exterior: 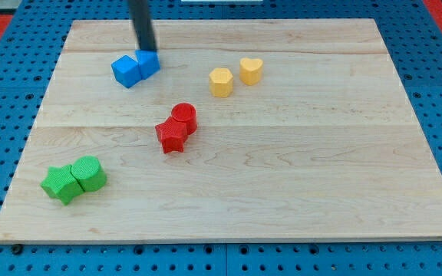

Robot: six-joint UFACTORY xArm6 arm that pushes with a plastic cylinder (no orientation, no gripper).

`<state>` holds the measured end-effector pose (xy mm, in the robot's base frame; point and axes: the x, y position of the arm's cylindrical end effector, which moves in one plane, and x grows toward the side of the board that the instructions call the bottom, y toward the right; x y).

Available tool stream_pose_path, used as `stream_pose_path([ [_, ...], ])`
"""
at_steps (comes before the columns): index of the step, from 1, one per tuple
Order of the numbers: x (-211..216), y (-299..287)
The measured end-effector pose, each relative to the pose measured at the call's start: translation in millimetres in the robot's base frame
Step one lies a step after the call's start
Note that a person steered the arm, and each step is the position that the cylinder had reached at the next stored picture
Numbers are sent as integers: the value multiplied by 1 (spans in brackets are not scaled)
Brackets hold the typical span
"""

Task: Slide the blue triangle to the top left of the yellow hexagon

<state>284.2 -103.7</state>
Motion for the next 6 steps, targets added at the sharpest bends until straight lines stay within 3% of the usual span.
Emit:
stream_pose_path([
  [2,-19,-51],
  [3,-8,-71],
  [5,35,-47],
  [6,31,-12],
])
